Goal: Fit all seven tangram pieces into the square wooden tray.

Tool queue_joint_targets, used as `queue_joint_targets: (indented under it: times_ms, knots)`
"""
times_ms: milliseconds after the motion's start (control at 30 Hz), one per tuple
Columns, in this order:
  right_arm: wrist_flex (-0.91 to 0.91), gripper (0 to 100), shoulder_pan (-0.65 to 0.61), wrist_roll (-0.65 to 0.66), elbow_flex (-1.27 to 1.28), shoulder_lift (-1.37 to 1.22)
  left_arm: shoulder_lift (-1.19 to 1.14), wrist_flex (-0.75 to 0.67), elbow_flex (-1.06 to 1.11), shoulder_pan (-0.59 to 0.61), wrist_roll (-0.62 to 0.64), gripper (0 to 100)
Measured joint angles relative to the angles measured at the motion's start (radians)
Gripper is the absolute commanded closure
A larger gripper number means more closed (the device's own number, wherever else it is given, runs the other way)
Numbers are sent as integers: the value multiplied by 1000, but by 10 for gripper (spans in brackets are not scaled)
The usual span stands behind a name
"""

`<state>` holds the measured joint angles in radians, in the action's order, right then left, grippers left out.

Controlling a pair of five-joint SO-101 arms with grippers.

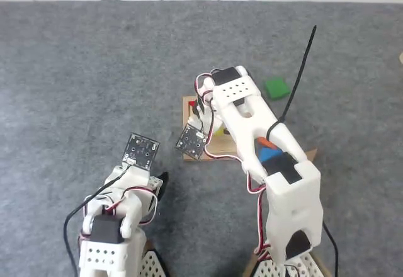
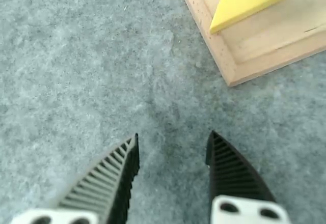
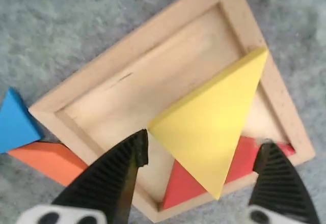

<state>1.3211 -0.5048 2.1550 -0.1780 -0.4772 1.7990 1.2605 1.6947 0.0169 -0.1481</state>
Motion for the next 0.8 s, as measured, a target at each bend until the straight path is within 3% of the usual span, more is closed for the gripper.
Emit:
queue_joint_targets:
  times_ms: [133,233,567,800]
  knots:
    - [0,685,2,-25,0,0,0,0,0,0,0,788]
    - [-5,685,5,-146,-51,-2,0,0,0,0,0,788]
    - [-8,686,48,-779,-163,0,0,0,0,0,0,788]
    - [-9,772,-49,-1343,-166,-57,0,0,0,0,0,788]
